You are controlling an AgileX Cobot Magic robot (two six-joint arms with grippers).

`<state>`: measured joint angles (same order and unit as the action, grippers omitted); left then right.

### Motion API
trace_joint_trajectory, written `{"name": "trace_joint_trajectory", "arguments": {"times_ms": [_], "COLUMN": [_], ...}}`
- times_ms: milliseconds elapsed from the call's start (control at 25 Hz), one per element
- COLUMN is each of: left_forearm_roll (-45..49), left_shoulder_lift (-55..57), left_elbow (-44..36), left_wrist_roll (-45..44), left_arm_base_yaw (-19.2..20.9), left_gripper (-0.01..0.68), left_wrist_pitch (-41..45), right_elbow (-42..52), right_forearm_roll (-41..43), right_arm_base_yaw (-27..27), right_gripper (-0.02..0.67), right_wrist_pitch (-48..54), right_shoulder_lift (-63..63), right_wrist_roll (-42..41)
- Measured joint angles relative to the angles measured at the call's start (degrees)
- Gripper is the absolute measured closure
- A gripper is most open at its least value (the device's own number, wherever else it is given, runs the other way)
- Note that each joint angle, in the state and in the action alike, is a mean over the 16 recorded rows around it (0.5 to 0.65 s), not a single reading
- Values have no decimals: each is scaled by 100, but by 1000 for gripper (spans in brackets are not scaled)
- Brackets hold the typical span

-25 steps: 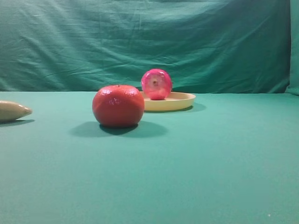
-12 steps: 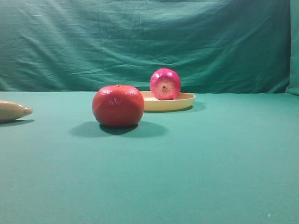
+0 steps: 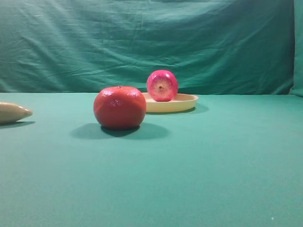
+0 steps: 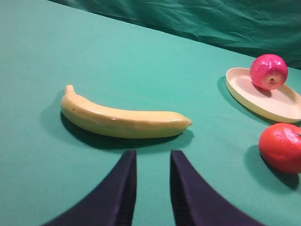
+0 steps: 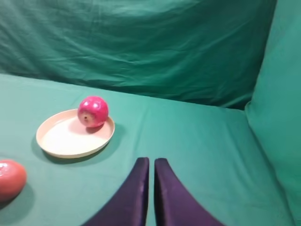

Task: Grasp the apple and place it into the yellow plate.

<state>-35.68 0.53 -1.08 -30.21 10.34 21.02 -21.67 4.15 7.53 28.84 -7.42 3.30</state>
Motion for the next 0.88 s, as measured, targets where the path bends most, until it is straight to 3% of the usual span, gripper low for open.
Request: {"name": "trace_joint_trajectory", "arguments": {"times_ms": [440,880], "left_forearm_roll": [0,0], "left_shoulder_lift": [0,0], "left_elbow": [0,0], "left_wrist_roll": [0,0], "left_arm_base_yaw": [0,0], "left_gripper": [516,516], "left_wrist_pitch": [0,0], "right_elbow": [1775,2288], "right_forearm_roll": [-24,-48], "right_arm_base_yaw": [-466,-477], "right_gripper": [649,649], "right_wrist_pitch": [-541,-638], "right_shoulder_lift": [804,810], "right_wrist_roll": [-1,-136]}}
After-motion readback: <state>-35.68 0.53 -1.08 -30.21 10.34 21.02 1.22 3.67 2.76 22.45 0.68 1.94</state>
